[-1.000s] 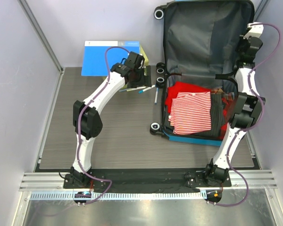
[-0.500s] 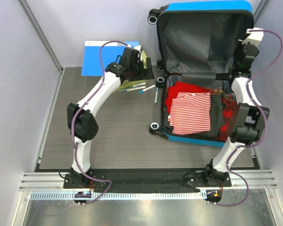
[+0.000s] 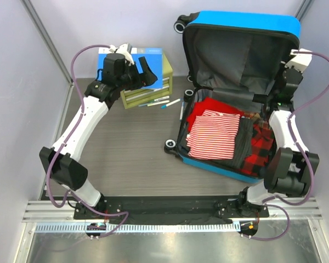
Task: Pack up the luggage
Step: Close the luggage at the center of the board.
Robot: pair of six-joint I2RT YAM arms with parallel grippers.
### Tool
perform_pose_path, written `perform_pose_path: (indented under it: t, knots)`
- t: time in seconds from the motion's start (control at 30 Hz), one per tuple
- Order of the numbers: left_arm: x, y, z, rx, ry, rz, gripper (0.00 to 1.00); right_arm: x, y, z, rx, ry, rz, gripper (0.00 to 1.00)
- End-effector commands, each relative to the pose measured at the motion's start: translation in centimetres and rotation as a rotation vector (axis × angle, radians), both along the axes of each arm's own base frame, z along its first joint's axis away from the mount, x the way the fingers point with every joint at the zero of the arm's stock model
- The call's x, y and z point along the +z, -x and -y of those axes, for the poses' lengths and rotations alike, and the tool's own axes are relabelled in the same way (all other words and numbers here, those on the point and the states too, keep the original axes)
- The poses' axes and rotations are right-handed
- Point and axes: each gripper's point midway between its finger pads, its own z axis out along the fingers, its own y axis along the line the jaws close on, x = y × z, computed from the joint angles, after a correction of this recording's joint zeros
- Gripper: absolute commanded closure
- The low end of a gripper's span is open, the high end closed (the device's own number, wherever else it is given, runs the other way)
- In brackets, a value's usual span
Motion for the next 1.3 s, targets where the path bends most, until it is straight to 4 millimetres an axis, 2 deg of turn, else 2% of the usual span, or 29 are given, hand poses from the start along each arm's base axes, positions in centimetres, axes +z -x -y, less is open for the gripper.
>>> perform_pose_path:
  t: [0.0,0.07,0.1,0.17,0.2,0.23,0.33,0.37,0.4,0.47,0.5,0.57,0.77,0.9,0.97,1.1,1.13,1.2,1.23,1.27]
  knots:
    - [-0.2,1.2,0.0,-0.023,0.003,0.026,0.14,2.7,4.4,-1.5,-0.025,-0.055,0.089,0.97]
    - [-0.4,2.1,-0.3,-0.031,0.002,0.03,0.14,3.5,6.2,-1.9,-0.02,-0.028,0.095,0.96]
    - [-0.5,2.4,-0.4,-0.033,0.001,0.032,0.14,2.7,6.6,-2.1,-0.018,-0.027,0.08,0.97]
    - [-0.8,3.1,-0.6,-0.041,-0.007,0.037,0.14,3.3,7.9,-2.6,-0.004,-0.016,0.086,0.99]
    - [-1.0,3.2,-0.7,-0.042,-0.01,0.034,0.14,2.7,8.2,-2.8,-0.002,-0.015,0.076,0.99]
    - [-1.6,3.6,-0.8,-0.05,-0.017,0.023,0.14,3.6,9.2,-3.2,0.0,-0.011,0.099,0.99]
    - [-1.9,4.6,-0.8,-0.072,-0.013,0.018,0.14,3.2,10.3,-4.4,0.007,-0.004,0.088,0.99]
    - [-1.4,5.1,-0.9,-0.078,-0.006,0.031,0.14,4.0,11.2,-5.3,0.023,0.004,0.111,0.99]
    - [-1.4,5.3,-1.0,-0.078,-0.005,0.037,0.14,3.2,11.5,-5.7,0.027,0.017,0.091,0.99]
    - [-1.7,5.9,-1.3,-0.08,-0.013,0.038,0.14,3.7,12.6,-6.9,0.052,0.028,0.116,0.99]
    - [-1.8,6.1,-1.3,-0.083,-0.017,0.037,0.14,2.9,12.9,-7.1,0.05,0.023,0.102,0.99]
    - [-2.2,6.6,-1.5,-0.09,-0.024,0.03,0.14,3.3,14.0,-7.7,0.065,0.023,0.122,0.99]
    - [-3.1,8.9,-2.5,-0.088,-0.027,0.024,0.13,2.6,16.3,-8.6,0.09,0.015,0.12,0.98]
    - [-4.6,10.5,-3.0,-0.083,-0.016,-0.005,0.14,2.5,18.1,-9.2,0.125,0.032,0.108,0.96]
    - [-4.9,11.1,-3.2,-0.082,-0.011,-0.012,0.14,2.4,18.3,-10.0,0.175,0.046,0.092,0.96]
    - [-4.8,11.7,-4.1,-0.052,-0.024,-0.005,0.14,1.1,19.2,-11.4,0.254,0.071,0.04,0.96]
    - [-4.8,11.7,-4.3,-0.046,-0.03,-0.005,0.14,1.4,19.9,-11.6,0.266,0.083,0.054,0.96]
    - [-5.0,12.1,-4.6,-0.033,-0.038,-0.025,0.13,0.6,20.3,-12.2,0.304,0.098,0.037,0.96]
    - [-4.7,12.2,-4.8,-0.019,-0.03,-0.028,0.14,1.1,21.3,-12.4,0.312,0.101,0.062,0.96]
    - [-4.7,12.6,-5.1,-0.006,-0.033,-0.046,0.14,0.6,21.6,-12.7,0.331,0.094,0.047,0.96]
